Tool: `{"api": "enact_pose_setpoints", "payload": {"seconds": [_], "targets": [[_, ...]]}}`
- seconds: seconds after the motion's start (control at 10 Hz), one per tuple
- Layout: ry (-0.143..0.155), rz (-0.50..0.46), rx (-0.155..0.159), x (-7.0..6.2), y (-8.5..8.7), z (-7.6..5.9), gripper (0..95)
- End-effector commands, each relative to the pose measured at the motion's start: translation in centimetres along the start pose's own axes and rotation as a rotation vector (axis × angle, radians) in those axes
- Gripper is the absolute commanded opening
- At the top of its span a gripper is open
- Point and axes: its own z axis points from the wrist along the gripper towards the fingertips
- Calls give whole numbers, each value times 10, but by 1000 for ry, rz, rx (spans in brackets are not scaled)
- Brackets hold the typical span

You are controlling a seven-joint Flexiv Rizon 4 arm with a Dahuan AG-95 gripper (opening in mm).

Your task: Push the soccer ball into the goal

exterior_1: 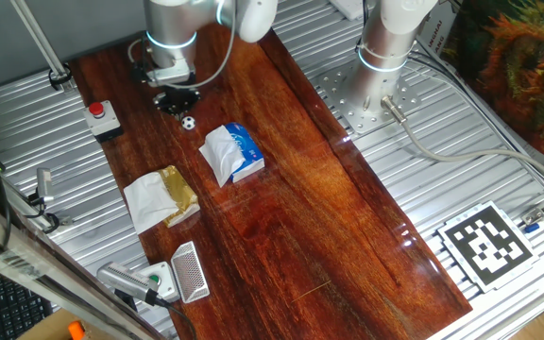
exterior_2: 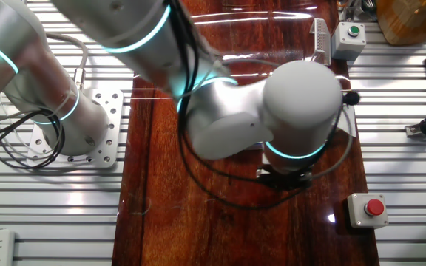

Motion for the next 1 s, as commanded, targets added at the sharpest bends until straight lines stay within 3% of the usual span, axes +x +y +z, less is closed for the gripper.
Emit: {"api": "enact_pose_setpoints", "payload": {"seconds": [0.1,0.5,1.0], "targets": [[3,1,4,0,3,-1,0],[7,10,-2,0,4,-5,0],[9,16,-1,1,17,-3,0]]}}
